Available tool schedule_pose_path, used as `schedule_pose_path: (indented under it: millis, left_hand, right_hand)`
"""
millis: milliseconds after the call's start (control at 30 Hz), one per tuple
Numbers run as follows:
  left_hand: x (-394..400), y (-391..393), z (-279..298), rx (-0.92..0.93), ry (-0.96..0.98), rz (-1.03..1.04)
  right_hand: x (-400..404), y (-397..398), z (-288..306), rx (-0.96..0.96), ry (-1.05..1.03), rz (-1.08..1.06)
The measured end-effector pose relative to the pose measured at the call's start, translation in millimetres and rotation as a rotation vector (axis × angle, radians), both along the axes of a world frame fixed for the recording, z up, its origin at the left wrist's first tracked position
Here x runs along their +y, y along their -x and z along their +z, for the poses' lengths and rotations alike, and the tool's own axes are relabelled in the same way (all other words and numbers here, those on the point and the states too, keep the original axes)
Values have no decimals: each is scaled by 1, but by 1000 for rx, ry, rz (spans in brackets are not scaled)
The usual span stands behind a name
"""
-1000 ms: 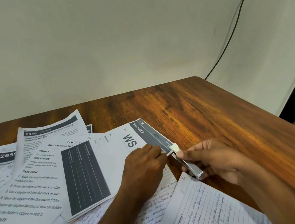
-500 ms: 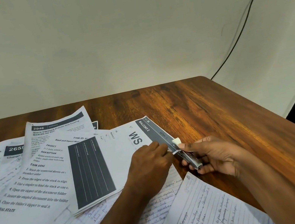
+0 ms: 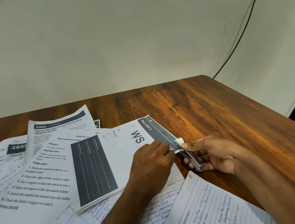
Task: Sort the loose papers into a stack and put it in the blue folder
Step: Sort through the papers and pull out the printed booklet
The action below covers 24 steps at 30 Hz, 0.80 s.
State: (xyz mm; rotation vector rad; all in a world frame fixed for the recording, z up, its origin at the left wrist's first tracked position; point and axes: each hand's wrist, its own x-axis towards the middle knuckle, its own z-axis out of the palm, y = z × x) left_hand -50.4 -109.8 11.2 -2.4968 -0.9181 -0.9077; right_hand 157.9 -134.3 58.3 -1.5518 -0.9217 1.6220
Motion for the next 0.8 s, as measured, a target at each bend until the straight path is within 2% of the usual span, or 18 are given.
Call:
schedule_pose_path:
  millis: [433,800]
  left_hand:
    - [0,0,-2,-9,2,-2]
    - [0,1,3,-18,-41,-24]
  right_hand:
    - [-1,3,-1,80,-3,-41]
    - [-3,11,4,101,-14,29]
